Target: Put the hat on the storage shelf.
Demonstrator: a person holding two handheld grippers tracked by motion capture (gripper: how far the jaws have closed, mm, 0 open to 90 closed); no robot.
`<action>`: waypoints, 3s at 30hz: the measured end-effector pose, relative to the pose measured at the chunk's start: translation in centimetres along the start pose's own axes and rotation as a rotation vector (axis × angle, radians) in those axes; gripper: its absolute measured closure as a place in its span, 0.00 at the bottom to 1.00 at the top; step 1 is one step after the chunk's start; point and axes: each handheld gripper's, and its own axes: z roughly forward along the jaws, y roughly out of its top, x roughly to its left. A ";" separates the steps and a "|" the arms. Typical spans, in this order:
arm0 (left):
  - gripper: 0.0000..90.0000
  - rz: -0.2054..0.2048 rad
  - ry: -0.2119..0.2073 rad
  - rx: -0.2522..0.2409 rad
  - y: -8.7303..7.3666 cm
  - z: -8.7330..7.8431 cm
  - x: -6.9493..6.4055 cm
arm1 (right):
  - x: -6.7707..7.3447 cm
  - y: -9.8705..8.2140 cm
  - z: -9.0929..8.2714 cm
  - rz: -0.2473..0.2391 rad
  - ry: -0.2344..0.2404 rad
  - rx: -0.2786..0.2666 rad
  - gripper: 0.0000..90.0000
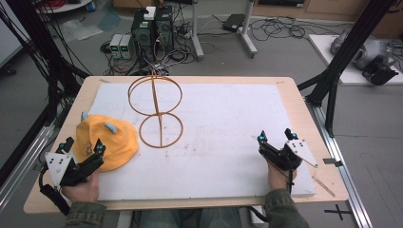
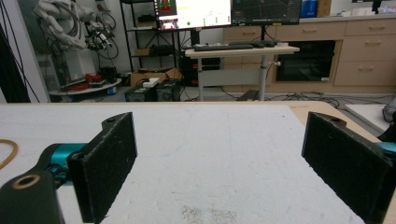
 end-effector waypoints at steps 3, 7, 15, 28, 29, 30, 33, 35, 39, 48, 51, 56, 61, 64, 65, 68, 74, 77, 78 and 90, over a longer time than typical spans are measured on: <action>0.15 -0.008 -0.020 0.012 0.1 0.3 0.0 | 0.0 0.0 0.1 0.007 0.001 -0.002 0.11; 0.16 0.008 -0.030 0.041 0.1 0.9 -0.1 | -0.1 0.0 0.0 0.006 -0.001 -0.002 0.11; 0.31 -0.001 -0.030 0.149 -0.5 2.0 -0.1 | -0.2 0.1 -0.2 0.011 -0.005 -0.007 0.11; 0.78 -0.044 -0.015 0.270 -0.9 2.4 0.4 | -0.5 0.0 -0.2 0.025 -0.012 -0.015 0.11; 0.88 -0.055 -0.023 0.272 -0.8 2.4 0.6 | -0.5 0.0 -0.2 0.025 -0.012 -0.018 0.11; 0.93 -0.054 -0.020 0.273 -0.8 2.3 0.7 | -0.5 0.0 -0.2 0.024 -0.012 -0.017 0.11; 0.96 -0.053 -0.023 0.281 -0.8 2.4 0.8 | -0.5 0.0 -0.1 0.020 -0.007 -0.016 0.11; 0.96 -0.034 -0.016 0.272 -0.7 2.3 0.5 | -0.4 0.0 -0.1 0.022 -0.006 -0.015 0.11; 0.96 -0.038 -0.009 0.253 -0.7 2.2 0.5 | -0.3 0.0 -0.2 0.021 -0.004 -0.016 0.11; 0.96 -0.031 0.021 0.154 1.0 1.8 0.0 | -0.4 0.0 -0.1 0.015 -0.006 -0.021 0.12; 0.96 -0.028 0.033 0.119 2.2 2.1 -0.1 | -0.5 0.0 0.2 0.022 -0.010 -0.023 0.12; 0.96 -0.036 0.043 0.076 3.9 2.3 0.2 | -0.3 -0.1 0.7 0.032 0.001 -0.019 0.12; 0.96 -0.021 0.063 0.018 6.7 2.4 0.0 | 0.4 -0.1 1.0 -0.002 0.016 -0.015 0.12; 0.96 -0.025 0.074 -0.017 7.8 2.5 0.0 | 0.5 -0.1 1.0 -0.004 0.021 -0.013 0.12; 0.96 -0.037 0.080 -0.051 9.0 2.5 0.0 | 0.5 -0.1 1.0 -0.003 0.024 -0.012 0.12; 0.96 -0.044 0.082 -0.089 10.3 2.6 -0.1 | 0.5 -0.1 1.0 -0.003 0.027 -0.007 0.12; 0.96 -0.040 0.074 -0.180 14.7 3.0 -0.5 | 0.5 -0.1 1.0 -0.003 0.031 -0.006 0.12; 0.96 -0.042 0.049 -0.198 16.1 3.4 -1.1 | 0.4 -0.1 1.0 0.005 0.027 -0.012 0.12; 0.96 -0.042 0.049 -0.198 16.1 3.4 -1.1 | 0.5 -0.1 1.0 0.012 0.027 -0.012 0.12; 0.96 -0.054 -0.099 -0.227 19.0 6.7 -6.6 | 0.3 0.0 1.1 0.023 0.030 -0.010 0.12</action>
